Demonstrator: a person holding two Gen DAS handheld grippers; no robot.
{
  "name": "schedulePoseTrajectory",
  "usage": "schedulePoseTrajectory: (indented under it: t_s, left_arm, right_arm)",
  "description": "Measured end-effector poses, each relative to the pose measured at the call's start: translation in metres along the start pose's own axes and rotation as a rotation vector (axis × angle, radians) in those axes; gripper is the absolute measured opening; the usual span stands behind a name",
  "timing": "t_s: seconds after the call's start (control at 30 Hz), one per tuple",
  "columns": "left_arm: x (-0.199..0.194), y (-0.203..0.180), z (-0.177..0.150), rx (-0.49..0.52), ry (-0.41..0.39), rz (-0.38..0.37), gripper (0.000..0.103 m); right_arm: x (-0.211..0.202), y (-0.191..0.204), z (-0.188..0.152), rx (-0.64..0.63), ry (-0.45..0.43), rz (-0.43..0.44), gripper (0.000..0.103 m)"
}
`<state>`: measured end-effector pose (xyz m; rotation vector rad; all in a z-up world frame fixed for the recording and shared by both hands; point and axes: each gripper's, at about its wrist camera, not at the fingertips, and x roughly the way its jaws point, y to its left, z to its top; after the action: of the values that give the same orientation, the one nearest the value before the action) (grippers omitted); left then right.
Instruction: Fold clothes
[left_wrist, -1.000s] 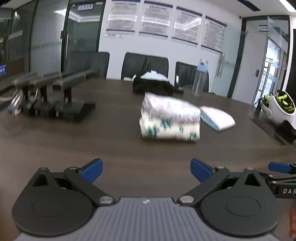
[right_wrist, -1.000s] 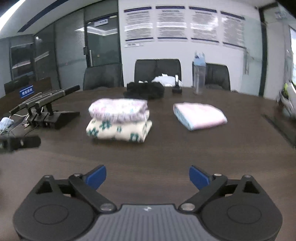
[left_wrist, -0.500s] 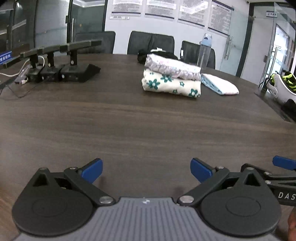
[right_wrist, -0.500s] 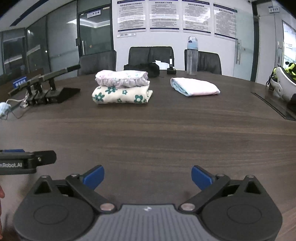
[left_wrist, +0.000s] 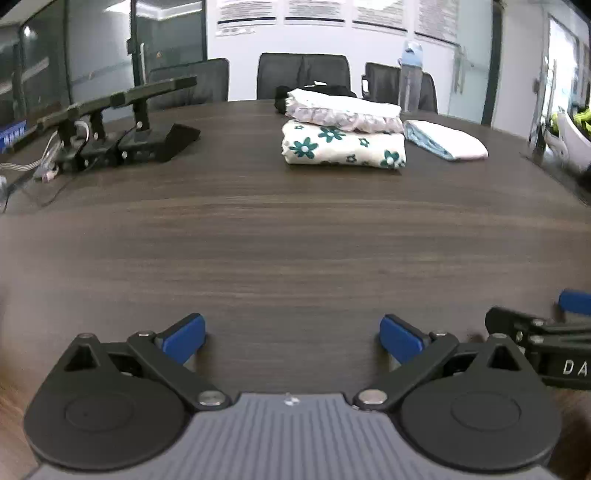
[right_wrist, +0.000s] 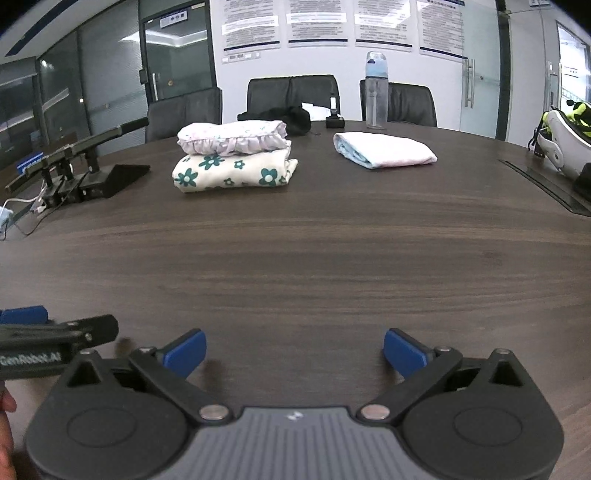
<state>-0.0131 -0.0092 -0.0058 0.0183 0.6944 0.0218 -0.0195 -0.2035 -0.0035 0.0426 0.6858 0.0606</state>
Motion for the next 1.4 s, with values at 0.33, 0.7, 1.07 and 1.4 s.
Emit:
schedulePoseTrajectory:
  t_s: [0.33, 0.7, 1.07, 1.4]
  left_arm:
    - [0.0015, 0.0017, 0.001, -0.002, 0.004, -0.011, 0.103]
    - [0.0021, 0.0008, 0.0012, 0.003, 0.006, -0.019, 0.103]
    - [0.0021, 0.0009, 0.0008, 0.003, 0.006, -0.02, 0.103]
    - [0.0022, 0.0012, 0.0013, 0.003, 0.006, -0.022, 0.103]
  right_arm:
    - [0.0025, 0.0042, -0.0007, -0.024, 0.013, -0.035, 0.103]
    - [0.0023, 0.0076, 0.0003, -0.042, 0.015, -0.009, 0.103]
    - [0.0024, 0.0072, 0.0002, -0.041, 0.015, -0.012, 0.103]
    - [0.0024, 0.0074, 0.0, -0.039, 0.015, -0.015, 0.103]
